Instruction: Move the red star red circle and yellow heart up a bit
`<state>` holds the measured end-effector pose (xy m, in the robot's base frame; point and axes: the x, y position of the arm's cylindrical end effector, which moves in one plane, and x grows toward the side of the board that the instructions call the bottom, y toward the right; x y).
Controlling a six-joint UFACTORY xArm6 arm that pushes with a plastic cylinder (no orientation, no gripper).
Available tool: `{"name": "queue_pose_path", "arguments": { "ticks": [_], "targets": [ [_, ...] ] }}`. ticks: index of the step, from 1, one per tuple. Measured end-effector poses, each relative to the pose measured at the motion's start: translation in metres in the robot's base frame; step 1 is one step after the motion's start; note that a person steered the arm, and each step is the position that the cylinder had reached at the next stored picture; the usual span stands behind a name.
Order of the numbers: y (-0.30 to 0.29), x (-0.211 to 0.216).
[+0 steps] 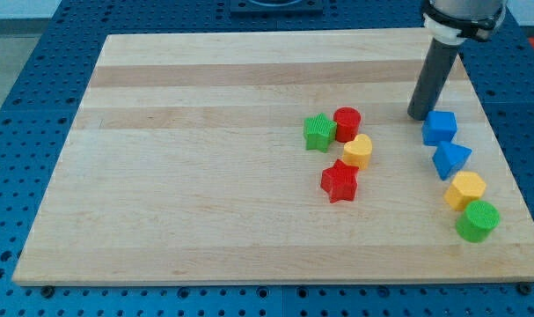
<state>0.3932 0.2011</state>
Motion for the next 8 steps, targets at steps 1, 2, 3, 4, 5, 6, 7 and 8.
{"name": "queue_pose_path", "arguments": {
  "ticks": [1,2,3,4,5,6,7,8],
  "targets": [
    [0.000,0.004],
    [0.000,0.004],
    [0.000,0.004],
    [0.000,0.004],
    [0.000,0.004],
    [-0.001,-0.001],
    [-0.025,-0.001],
    [-0.047,0.001]
  ]
}}
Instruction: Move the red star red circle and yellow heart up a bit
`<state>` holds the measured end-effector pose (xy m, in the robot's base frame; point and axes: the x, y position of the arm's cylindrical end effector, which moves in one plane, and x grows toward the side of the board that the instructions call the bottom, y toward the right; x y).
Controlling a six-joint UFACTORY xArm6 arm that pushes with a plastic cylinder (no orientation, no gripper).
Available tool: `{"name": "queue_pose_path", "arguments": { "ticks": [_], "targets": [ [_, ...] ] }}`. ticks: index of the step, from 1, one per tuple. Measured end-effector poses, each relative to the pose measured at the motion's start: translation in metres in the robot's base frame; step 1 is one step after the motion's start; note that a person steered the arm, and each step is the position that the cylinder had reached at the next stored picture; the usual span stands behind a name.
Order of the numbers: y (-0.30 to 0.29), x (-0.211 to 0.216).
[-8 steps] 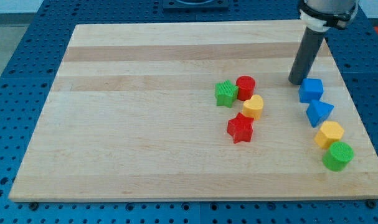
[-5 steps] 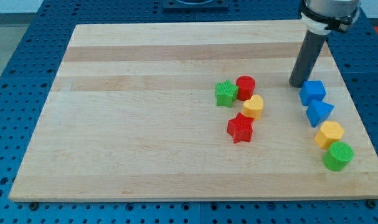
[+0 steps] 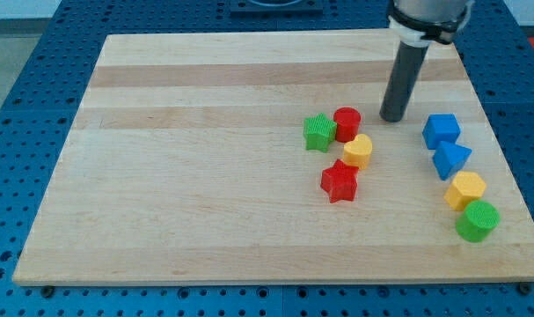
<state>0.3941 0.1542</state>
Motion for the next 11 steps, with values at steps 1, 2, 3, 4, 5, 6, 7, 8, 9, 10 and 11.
{"name": "queue_pose_path", "arguments": {
  "ticks": [1,2,3,4,5,6,7,8,9,10,11],
  "targets": [
    [-0.001,0.016],
    [-0.003,0.040],
    [-0.005,0.064],
    [-0.010,0.093],
    [-0.023,0.132],
    [-0.056,0.164],
    [-0.088,0.170],
    [-0.090,0.162],
    [-0.090,0.147],
    [-0.090,0.129],
    [-0.079,0.117]
  ]
}}
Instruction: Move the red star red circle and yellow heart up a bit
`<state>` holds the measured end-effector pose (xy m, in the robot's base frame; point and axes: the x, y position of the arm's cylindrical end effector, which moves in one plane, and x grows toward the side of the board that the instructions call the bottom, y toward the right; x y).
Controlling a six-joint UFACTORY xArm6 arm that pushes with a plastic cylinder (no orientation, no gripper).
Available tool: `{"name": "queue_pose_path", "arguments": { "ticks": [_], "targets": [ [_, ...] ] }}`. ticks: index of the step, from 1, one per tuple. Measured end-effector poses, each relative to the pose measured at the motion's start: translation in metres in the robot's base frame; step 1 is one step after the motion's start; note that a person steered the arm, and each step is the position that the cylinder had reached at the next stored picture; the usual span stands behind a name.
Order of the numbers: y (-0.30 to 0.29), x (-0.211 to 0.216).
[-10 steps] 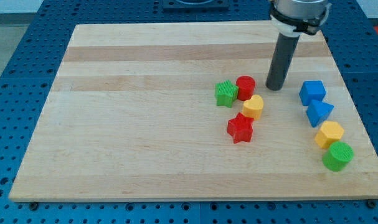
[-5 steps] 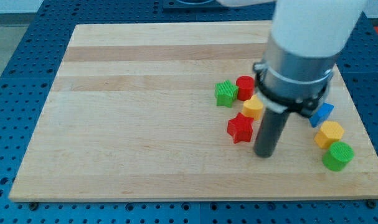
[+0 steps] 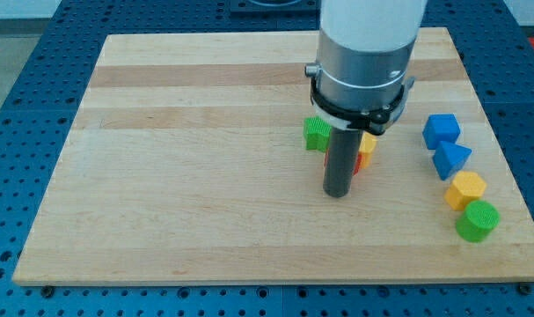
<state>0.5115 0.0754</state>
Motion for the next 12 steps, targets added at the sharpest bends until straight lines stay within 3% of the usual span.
{"name": "queue_pose_path", "arguments": {
  "ticks": [2,5,12],
  "targets": [
    [0.016,-0.011],
    [0.036,-0.065],
    [0.073,-0.141]
  ]
}}
